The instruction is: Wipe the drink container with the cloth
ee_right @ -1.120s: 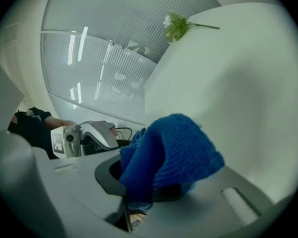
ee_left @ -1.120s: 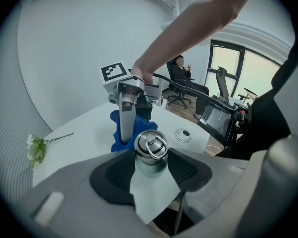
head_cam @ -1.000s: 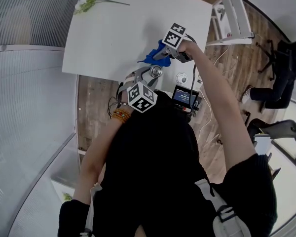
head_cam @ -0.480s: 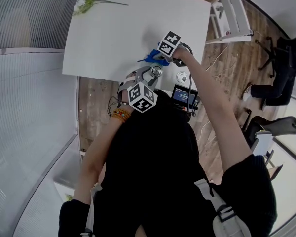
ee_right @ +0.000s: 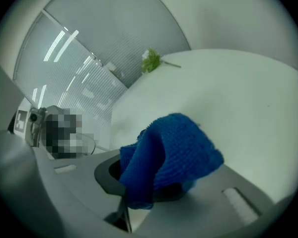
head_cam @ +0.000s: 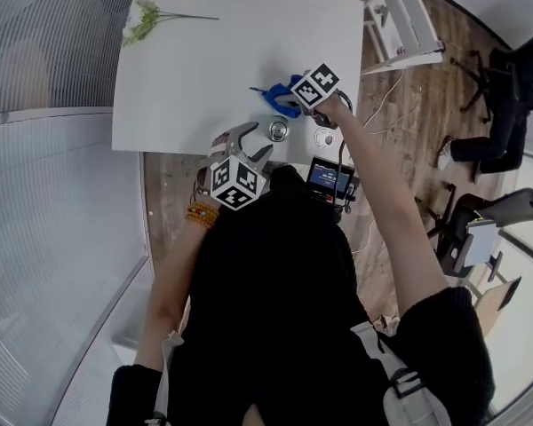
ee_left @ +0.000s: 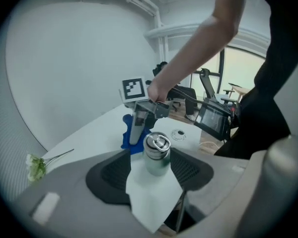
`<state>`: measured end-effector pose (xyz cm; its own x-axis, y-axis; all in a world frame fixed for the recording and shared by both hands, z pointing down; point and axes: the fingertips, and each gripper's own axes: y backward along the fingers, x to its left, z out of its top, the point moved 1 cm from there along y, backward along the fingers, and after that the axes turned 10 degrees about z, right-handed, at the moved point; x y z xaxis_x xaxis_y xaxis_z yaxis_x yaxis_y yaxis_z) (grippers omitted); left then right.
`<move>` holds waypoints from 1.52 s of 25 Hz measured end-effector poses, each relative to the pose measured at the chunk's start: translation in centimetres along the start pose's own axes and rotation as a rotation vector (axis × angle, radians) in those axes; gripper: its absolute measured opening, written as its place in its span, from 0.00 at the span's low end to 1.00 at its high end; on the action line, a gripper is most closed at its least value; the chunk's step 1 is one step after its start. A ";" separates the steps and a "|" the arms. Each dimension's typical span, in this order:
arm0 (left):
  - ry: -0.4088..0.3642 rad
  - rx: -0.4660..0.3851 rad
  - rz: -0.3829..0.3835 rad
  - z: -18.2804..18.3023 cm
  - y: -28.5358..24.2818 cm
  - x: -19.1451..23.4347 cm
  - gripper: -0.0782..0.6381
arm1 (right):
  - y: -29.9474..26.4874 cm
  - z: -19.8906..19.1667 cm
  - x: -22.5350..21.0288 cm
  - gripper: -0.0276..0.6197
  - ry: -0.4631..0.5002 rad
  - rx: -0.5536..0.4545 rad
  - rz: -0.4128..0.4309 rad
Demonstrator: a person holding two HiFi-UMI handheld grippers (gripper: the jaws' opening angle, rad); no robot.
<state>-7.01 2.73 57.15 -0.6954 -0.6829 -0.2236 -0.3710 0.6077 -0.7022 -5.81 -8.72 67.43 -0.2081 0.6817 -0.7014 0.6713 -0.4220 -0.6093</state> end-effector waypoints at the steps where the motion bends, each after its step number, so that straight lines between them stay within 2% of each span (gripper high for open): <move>1: 0.017 -0.030 0.001 0.3 0.6 0.9 0.46 | 1.4 0.8 0.6 0.18 0.010 -0.059 -0.006; 6: 0.060 -0.184 0.047 3.9 2.8 5.3 0.46 | 9.4 3.7 5.5 0.19 0.083 -0.369 -0.067; 10: 0.078 -0.333 0.076 8.1 3.6 7.1 0.43 | 14.3 4.1 10.7 0.19 0.180 -0.578 -0.160; 13: 0.152 -0.431 0.094 10.4 4.4 7.9 0.41 | 17.3 3.9 14.3 0.19 0.211 -0.763 -0.248; 15: 0.191 -0.471 0.120 11.1 5.2 8.3 0.37 | 18.6 3.5 16.3 0.19 0.213 -0.871 -0.301; 17: 0.190 -0.508 0.155 11.7 5.8 8.6 0.30 | 19.5 3.3 18.1 0.19 0.233 -0.946 -0.368; 19: 0.201 -0.537 0.181 12.1 6.2 9.0 0.26 | 19.8 3.2 19.8 0.19 0.279 -0.985 -0.468; 22: 0.271 -0.546 0.206 12.0 6.9 9.7 0.22 | 19.5 2.9 21.4 0.19 0.326 -0.991 -0.661; 25: 0.291 -0.545 0.213 12.0 7.4 10.1 0.18 | 19.3 2.3 21.6 0.18 0.284 -0.988 -0.813; 27: 0.283 -0.549 0.205 12.0 7.6 10.0 0.17 | 19.2 1.7 21.3 0.18 0.227 -0.983 -0.877; 30: 0.278 -0.543 0.196 11.6 7.6 9.9 0.16 | 18.7 1.6 21.3 0.17 0.198 -0.966 -0.916; 36: 0.277 -0.531 0.173 10.8 7.6 9.5 0.15 | 17.7 1.3 21.8 0.17 0.181 -0.969 -0.913; 38: 0.281 -0.529 0.163 10.6 7.7 9.3 0.11 | 17.4 1.2 22.1 0.17 0.182 -0.968 -0.914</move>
<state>-9.85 -3.25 42.46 -0.8775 -0.4755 -0.0623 -0.4513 0.8628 -0.2279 0.41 -1.73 40.81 -0.8027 0.5908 -0.0815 0.5882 0.7617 -0.2715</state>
